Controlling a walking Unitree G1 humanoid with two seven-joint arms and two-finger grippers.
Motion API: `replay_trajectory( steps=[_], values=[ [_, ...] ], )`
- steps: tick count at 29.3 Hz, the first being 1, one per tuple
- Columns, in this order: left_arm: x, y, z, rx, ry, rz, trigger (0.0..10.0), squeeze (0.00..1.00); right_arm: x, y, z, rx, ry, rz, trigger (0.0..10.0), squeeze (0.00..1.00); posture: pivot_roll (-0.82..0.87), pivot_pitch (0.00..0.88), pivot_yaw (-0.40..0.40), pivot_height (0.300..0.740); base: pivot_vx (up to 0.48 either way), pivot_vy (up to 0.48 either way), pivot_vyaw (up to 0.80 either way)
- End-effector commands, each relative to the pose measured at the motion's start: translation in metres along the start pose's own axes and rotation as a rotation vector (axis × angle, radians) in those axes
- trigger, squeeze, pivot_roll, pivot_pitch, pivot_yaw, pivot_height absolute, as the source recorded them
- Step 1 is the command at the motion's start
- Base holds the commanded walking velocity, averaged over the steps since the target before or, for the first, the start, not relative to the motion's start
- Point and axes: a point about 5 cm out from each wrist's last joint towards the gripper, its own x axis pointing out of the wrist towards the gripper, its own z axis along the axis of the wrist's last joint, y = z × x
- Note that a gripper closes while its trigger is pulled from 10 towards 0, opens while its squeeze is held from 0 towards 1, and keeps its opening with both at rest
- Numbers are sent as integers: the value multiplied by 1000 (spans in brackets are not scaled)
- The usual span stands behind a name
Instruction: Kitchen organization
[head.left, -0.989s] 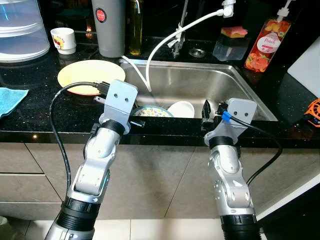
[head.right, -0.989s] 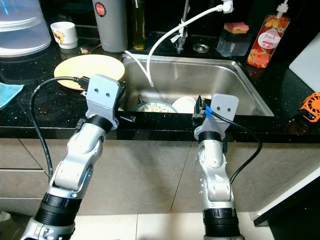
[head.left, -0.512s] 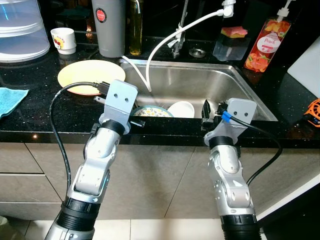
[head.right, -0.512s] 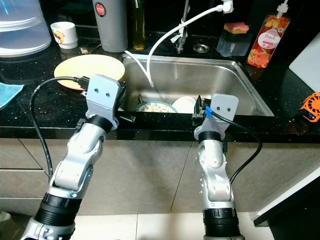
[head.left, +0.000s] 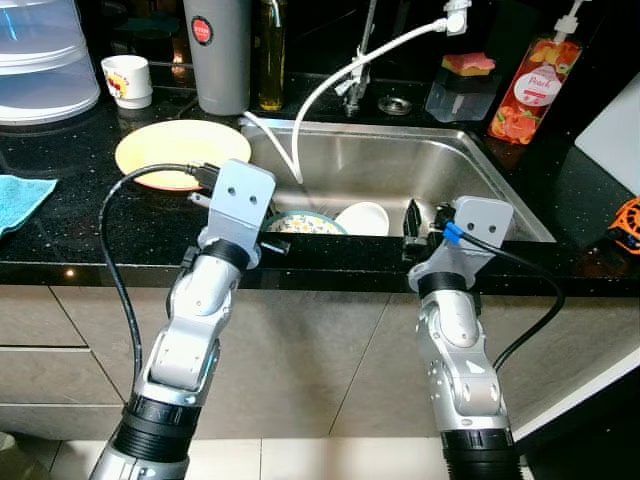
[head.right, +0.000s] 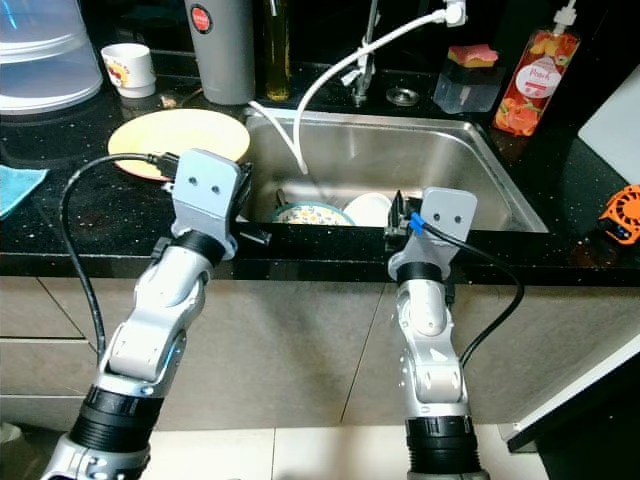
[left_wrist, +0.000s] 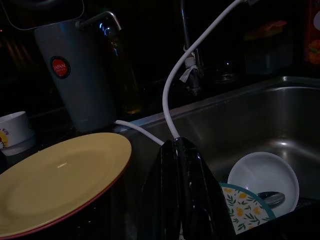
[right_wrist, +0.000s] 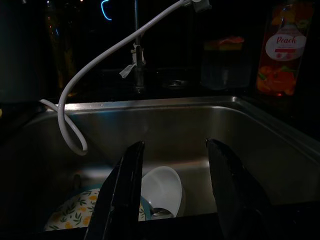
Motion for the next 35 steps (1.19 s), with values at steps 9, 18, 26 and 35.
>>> replay_trajectory(
  steps=[9, 18, 26, 35],
  values=[
    [-2, -3, 2, 6, -3, -15, 10000, 0, -1, -1, -1, -2, 11, -11, 10000, 0, 209, 0, -49, 740, 0, 0, 0],
    [-2, -3, 2, 6, -2, -16, 10000, 0, -1, -1, -2, -1, 13, -12, 10000, 0, 210, 0, -48, 740, 0, 0, 0],
    [-2, -3, 2, 6, -2, -17, 10000, 0, -1, -1, -2, -1, 15, -13, 10000, 0, 209, 0, -48, 740, 0, 0, 0],
    [-2, -3, 2, 6, -1, -17, 10000, 0, -2, -1, -2, 0, 16, -13, 10000, 0, 210, 0, -48, 740, 0, 0, 0]
  ],
)
